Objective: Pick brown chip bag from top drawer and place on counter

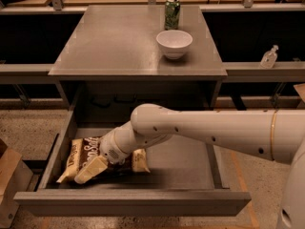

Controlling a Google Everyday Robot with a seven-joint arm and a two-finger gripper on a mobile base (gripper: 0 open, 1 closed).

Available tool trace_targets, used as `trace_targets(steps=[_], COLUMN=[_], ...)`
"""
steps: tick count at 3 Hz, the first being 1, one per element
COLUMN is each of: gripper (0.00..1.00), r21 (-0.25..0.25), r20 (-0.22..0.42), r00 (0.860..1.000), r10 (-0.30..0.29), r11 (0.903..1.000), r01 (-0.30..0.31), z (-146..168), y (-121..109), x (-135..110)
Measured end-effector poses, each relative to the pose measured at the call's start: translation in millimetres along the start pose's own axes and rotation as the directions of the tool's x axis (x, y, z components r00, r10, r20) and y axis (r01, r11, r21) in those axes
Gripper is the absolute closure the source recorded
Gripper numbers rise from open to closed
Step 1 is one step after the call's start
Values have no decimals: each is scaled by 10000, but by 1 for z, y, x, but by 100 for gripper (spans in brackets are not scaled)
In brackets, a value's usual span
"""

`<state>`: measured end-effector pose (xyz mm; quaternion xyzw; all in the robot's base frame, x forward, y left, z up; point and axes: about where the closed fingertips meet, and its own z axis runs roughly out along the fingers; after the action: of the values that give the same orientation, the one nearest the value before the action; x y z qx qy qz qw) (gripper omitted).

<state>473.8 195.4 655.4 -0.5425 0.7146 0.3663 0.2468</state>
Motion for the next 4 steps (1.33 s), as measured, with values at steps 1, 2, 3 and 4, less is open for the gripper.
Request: trace_targets(steps=[1,2,3,4], gripper=[41,64,87,100], r21=[-185,-223,-224,-223], r20=[-93,-111,-109,-108], r00=[9997,9994,9994,9994], r10=[220,333,334,334], r11=[9996,9992,9992,9992], r01=[-221,-335,-336,-336], z=[11,14,13,12], y=[4,5,6,6], x=[7,10,9,7])
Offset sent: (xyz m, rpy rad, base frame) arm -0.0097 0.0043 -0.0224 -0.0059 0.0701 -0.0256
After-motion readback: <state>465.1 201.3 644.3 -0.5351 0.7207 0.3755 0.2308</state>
